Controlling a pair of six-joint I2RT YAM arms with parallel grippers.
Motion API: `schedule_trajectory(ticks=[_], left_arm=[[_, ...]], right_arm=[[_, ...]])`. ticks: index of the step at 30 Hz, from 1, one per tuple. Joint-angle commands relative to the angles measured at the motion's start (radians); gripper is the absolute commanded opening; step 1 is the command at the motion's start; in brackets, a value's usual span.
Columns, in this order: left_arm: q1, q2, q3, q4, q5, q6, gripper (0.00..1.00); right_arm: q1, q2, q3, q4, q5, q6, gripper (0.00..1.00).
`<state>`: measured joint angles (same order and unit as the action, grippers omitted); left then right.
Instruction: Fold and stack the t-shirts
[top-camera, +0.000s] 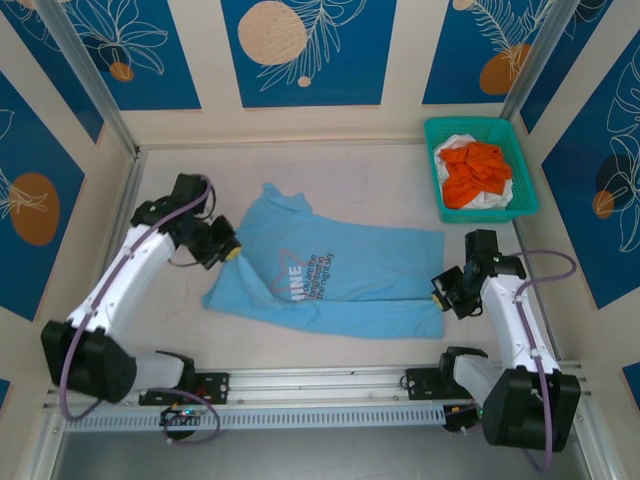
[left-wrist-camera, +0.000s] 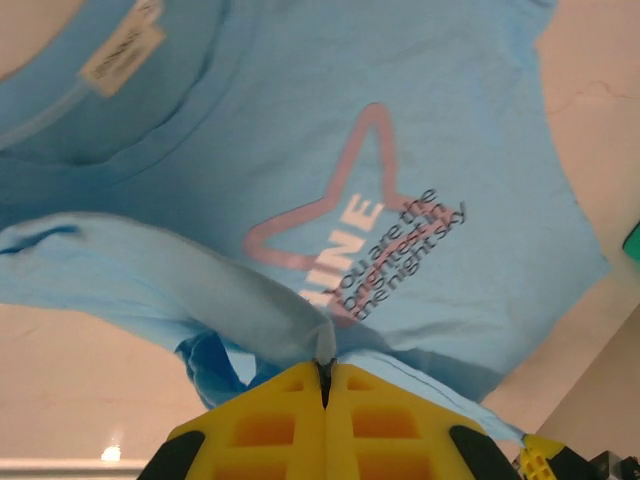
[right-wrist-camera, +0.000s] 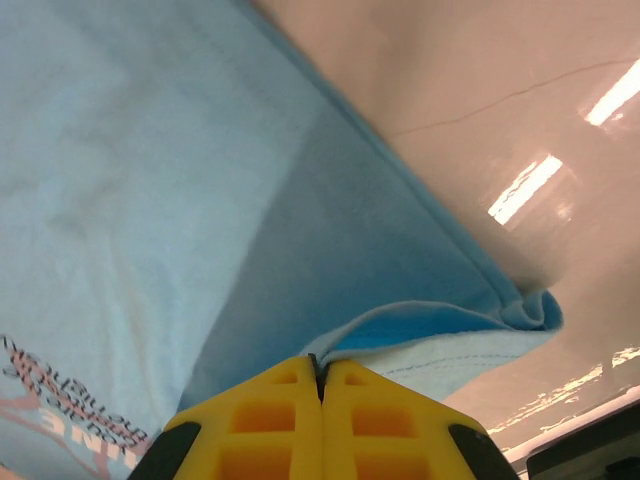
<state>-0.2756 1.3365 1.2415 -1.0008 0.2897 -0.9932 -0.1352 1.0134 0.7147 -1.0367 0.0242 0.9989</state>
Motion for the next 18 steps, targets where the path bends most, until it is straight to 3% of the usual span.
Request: schedule_trajectory(ticks=[1,10,12,14,15,16,18], left_arm=[[-0.039,0.13,0.108,0.013,-0.031,-0.02,0.03],[-0.028,0.558,0.543,-0.12,-0.156,0.117,0.05],[-0.022,0.648,0.647,-0.154,-0.18,0.134,0.11],[-0.004,0.714,0.735,-0.185,-0.178,0.148,0.21],[0.002,0.734,0.775,-0.198,-0.18,0.157,0.28],[0.005,0.741,0.797,-0.211,-0.191,0.161,0.41],[0.006,0.724,0.802,-0.213,-0.231,0.183,0.76]], right_arm=[[-0.039,0.062,0.03,-0.022,0.019,0.033,0.0],[-0.079,0.312,0.114,0.058,0.07,0.002,0.0],[-0.088,0.37,0.155,0.047,0.085,-0.008,0.02],[-0.103,0.4,0.189,0.04,0.077,-0.017,0.06],[-0.107,0.405,0.205,0.038,0.07,-0.021,0.16],[-0.107,0.405,0.216,0.035,0.068,-0.022,0.25],[-0.107,0.388,0.229,0.024,0.069,-0.019,0.33]])
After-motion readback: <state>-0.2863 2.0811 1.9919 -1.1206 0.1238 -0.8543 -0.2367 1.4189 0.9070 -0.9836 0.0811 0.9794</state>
